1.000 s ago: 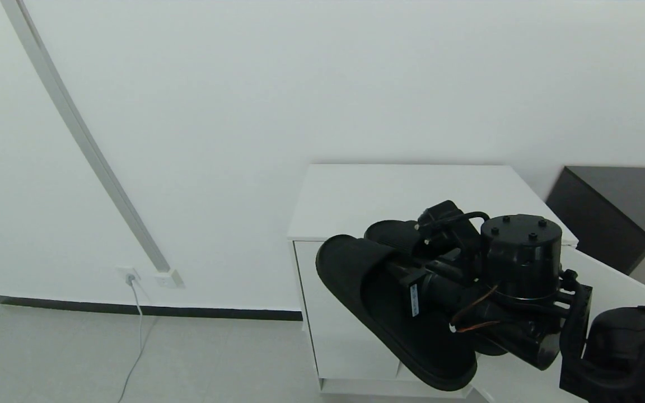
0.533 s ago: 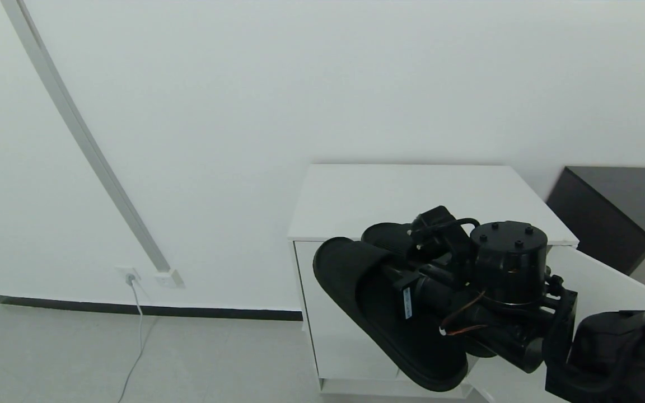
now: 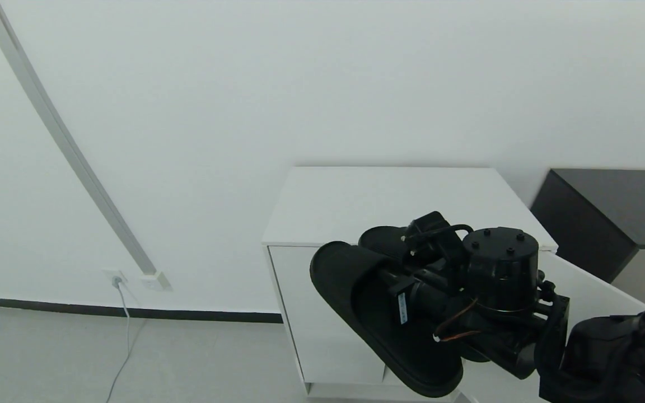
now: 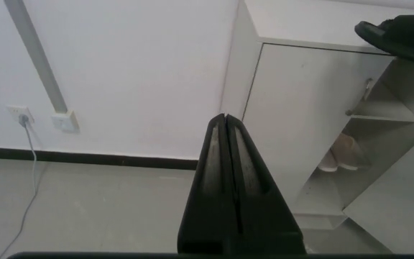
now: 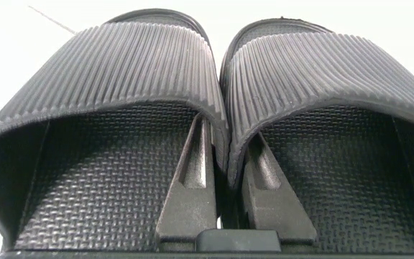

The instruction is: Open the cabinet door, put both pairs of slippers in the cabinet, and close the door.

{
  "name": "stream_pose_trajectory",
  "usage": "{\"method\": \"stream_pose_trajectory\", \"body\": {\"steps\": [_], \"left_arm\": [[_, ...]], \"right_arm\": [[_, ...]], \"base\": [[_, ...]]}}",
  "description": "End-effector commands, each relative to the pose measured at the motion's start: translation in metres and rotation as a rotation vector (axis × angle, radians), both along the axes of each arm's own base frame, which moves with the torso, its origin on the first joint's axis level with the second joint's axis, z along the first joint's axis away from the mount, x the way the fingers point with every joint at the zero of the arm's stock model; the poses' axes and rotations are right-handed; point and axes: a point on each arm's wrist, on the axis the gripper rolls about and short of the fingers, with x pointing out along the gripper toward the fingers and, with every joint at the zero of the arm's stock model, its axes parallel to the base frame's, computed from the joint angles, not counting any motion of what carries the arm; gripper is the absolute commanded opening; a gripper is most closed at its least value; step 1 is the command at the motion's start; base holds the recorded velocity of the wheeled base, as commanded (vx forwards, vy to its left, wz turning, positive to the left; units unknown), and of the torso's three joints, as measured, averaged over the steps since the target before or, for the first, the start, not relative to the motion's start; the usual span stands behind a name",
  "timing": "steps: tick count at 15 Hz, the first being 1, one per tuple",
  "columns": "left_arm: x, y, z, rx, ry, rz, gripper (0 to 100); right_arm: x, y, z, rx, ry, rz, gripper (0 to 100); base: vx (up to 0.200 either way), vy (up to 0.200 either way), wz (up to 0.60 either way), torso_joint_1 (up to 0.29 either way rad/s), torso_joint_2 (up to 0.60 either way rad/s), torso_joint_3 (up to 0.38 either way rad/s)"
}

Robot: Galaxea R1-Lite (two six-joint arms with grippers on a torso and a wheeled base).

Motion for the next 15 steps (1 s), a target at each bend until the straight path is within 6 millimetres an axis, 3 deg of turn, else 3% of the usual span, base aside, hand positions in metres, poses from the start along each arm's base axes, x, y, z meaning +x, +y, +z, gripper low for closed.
{"method": "stream_pose_trajectory", "body": {"steps": [1, 9, 15], "left_arm": [[0.000, 0.000, 0.000, 0.000, 0.000, -0.001, 0], [0.000, 0.000, 0.000, 0.000, 0.002, -0.001, 0], [0.000, 0.000, 0.000, 0.000, 0.000, -0.001, 0]], "right_arm": [[-0.001, 0.000, 0.000, 0.000, 0.001, 0.003, 0], [-0.016, -0.005, 0.005, 0.007, -0.005, 0.030, 0], [-0.032, -0.010, 0.011, 0.015, -0.014, 0.057, 0]], "base": [[0.000, -0.200, 0.00, 0.002, 0.01, -0.002], [0.000, -0.200, 0.00, 0.004, 0.00, 0.001], [0.000, 0.000, 0.00, 0.000, 0.00, 0.000]]}}
